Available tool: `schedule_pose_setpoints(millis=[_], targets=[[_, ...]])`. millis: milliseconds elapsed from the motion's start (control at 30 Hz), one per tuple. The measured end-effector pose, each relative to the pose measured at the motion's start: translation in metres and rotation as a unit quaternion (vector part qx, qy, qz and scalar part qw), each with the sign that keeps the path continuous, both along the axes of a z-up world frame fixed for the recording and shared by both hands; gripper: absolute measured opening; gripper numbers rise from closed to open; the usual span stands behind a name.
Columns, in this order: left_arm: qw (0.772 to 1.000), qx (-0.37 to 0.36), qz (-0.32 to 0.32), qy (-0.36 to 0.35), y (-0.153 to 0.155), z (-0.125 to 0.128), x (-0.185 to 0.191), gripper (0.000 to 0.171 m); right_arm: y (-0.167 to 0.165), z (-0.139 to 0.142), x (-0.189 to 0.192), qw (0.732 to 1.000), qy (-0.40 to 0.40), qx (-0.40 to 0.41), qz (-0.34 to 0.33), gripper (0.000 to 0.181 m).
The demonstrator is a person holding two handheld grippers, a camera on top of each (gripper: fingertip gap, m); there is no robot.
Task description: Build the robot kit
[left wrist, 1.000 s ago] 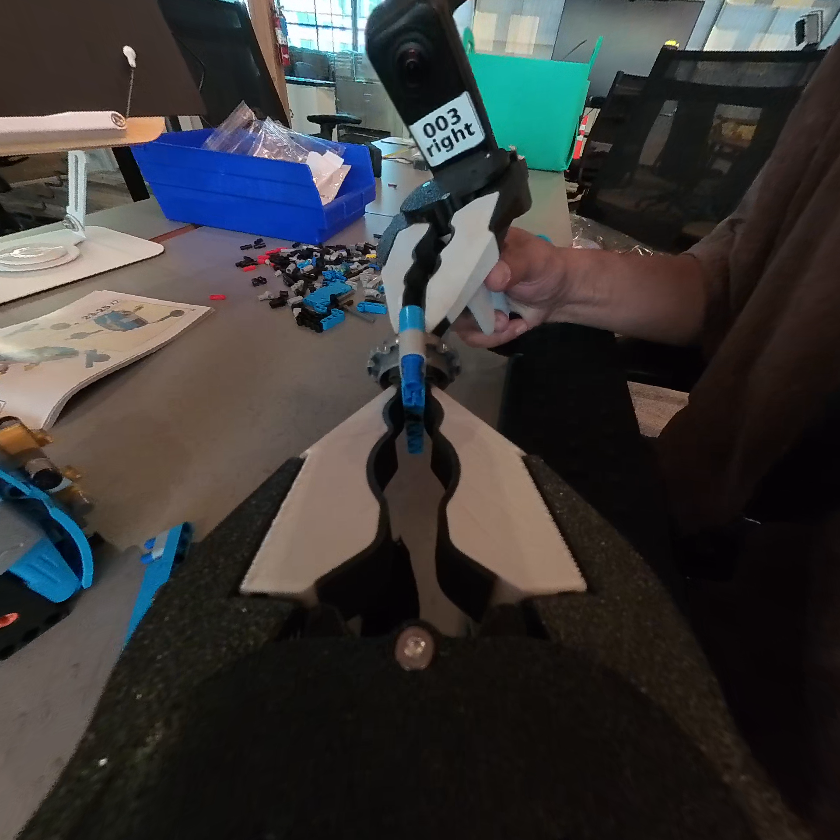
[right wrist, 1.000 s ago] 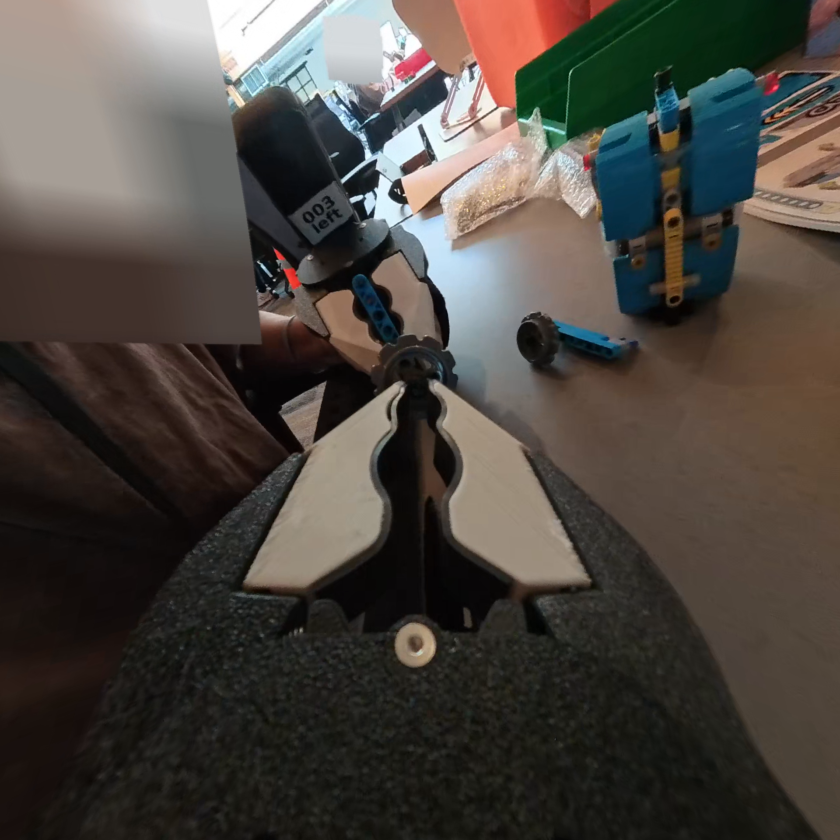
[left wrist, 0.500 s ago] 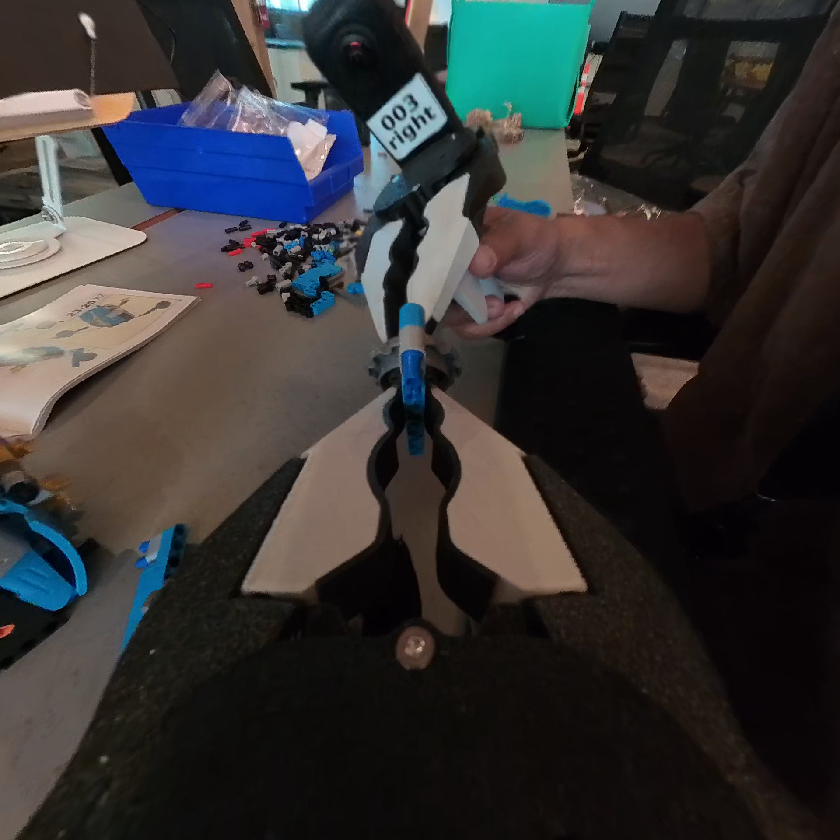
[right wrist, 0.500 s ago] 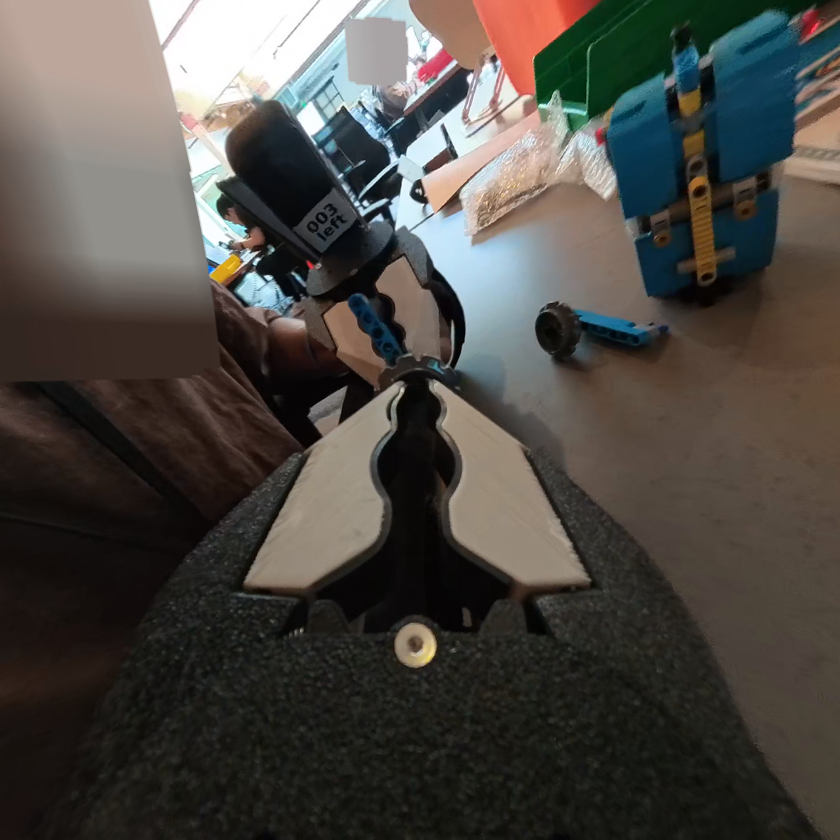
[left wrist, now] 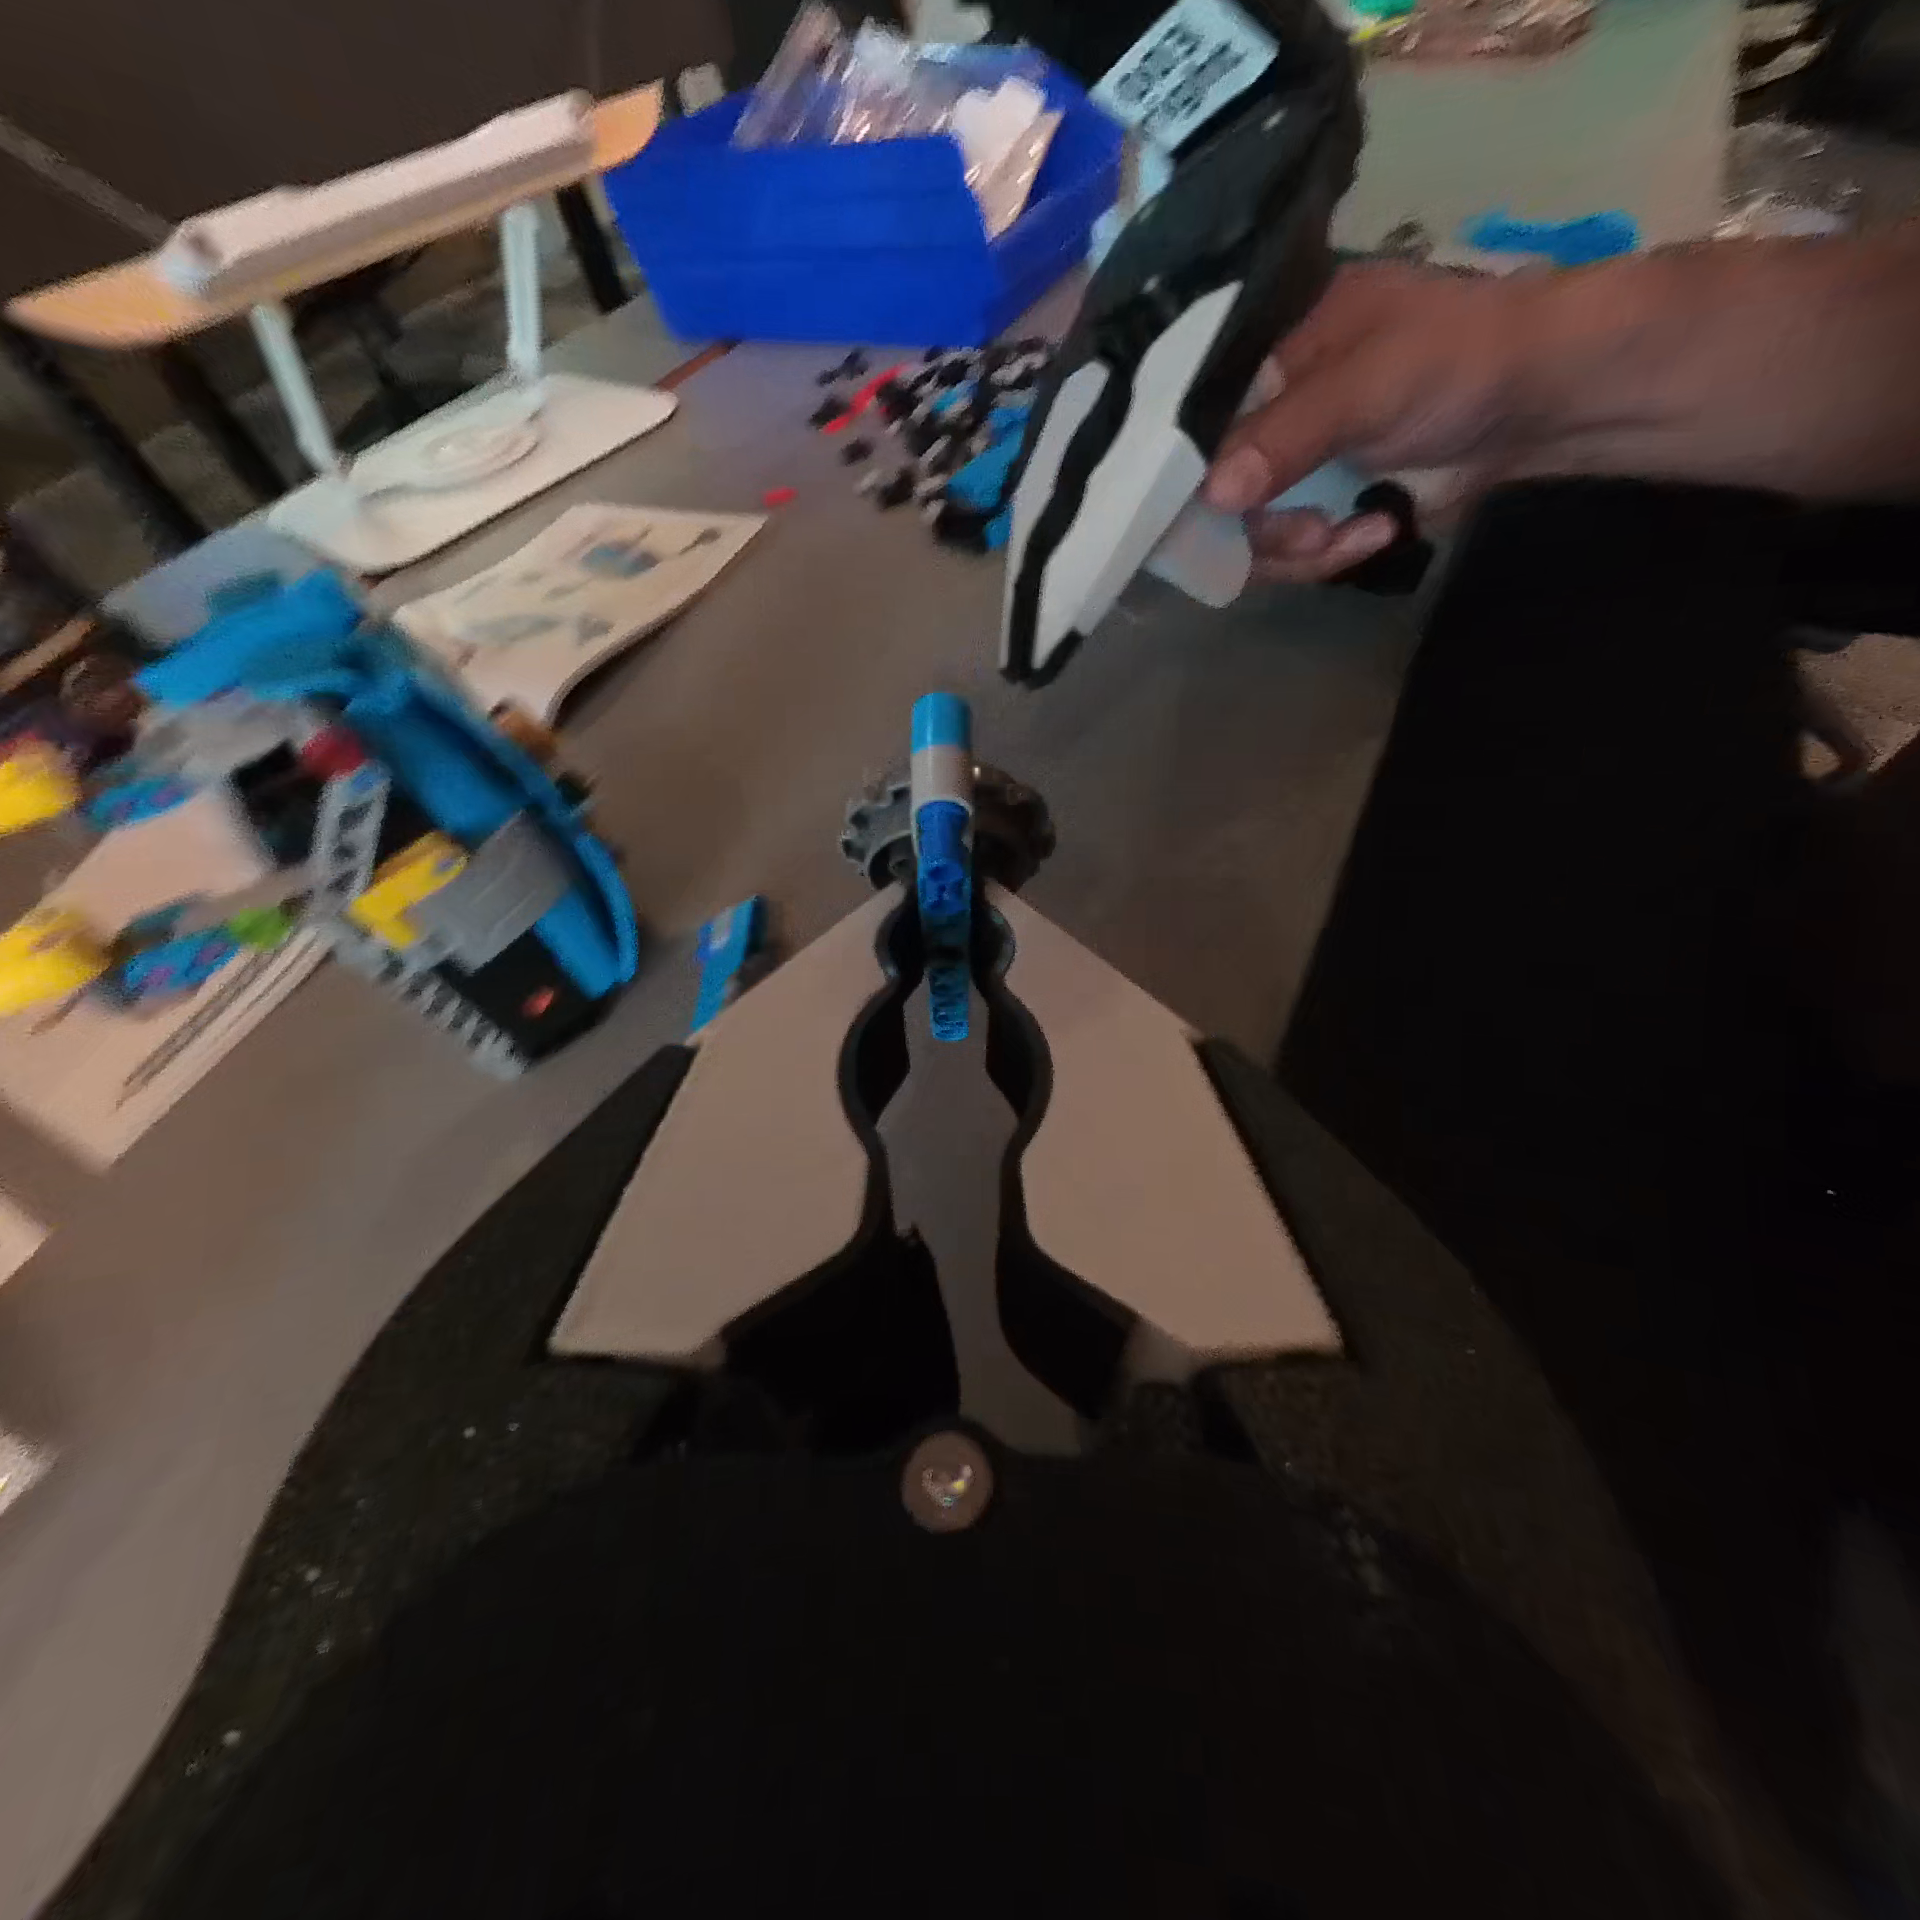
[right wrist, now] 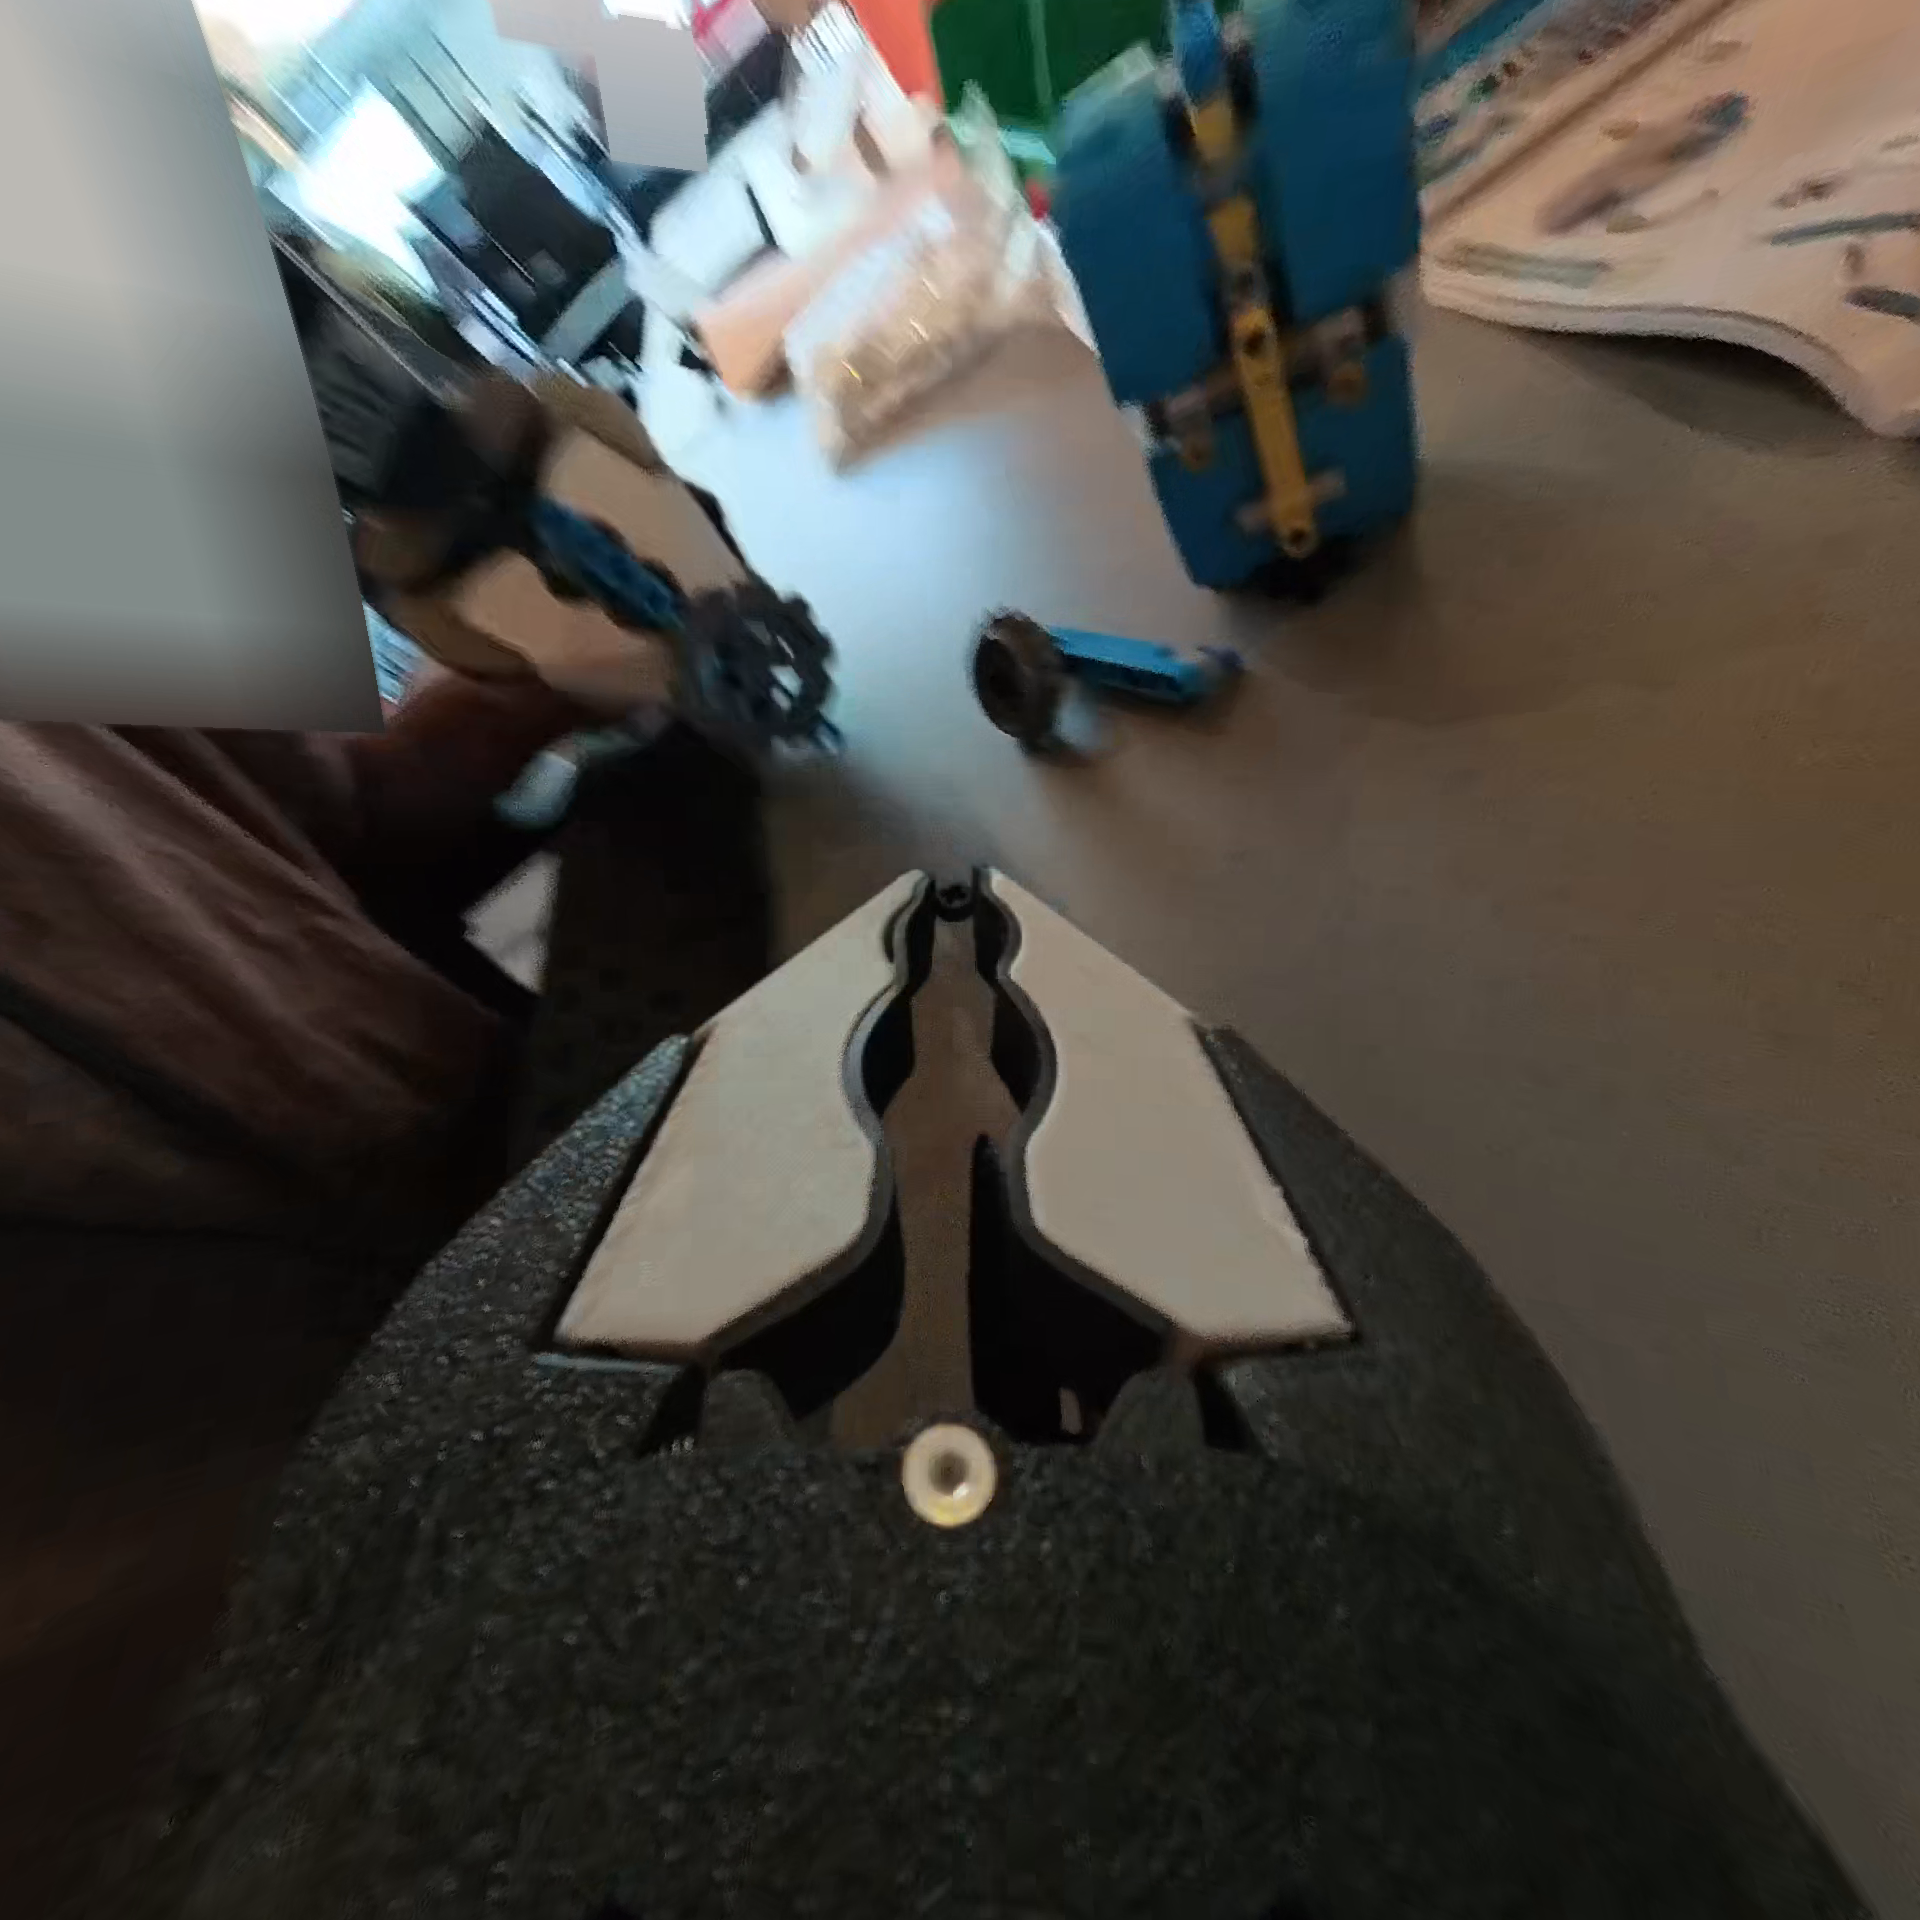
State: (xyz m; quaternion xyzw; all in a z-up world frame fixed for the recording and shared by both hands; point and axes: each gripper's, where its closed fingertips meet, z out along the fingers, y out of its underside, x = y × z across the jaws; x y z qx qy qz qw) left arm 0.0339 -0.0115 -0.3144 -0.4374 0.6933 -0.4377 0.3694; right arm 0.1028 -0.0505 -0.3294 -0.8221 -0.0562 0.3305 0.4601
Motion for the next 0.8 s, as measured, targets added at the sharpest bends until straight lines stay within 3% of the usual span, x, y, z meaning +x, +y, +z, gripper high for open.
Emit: schedule_pose_setpoints(millis=[167, 300, 533, 800], targets=[[0.997, -0.057, 0.046, 0.038, 0.043, -0.011, -0.008, 0.006, 0.028, -0.049, 0.004, 0.976, -0.193, -0.097, 0.035, 0.007], [0.992, -0.109, 0.044, 0.033, 0.052, -0.012, -0.008, 0.006, 0.038, -0.062, 0.003, 0.952, -0.26, -0.129, 0.095, 0.007], [0.981, -0.19, 0.027, 0.026, 0.058, -0.004, -0.01, 0.006, 0.031, -0.063, 0.004, 0.933, -0.292, -0.138, 0.156, 0.008], [0.977, -0.206, 0.034, 0.035, 0.061, -0.006, -0.008, 0.007, 0.031, -0.063, 0.005, 0.951, -0.236, -0.123, 0.159, 0.008]])
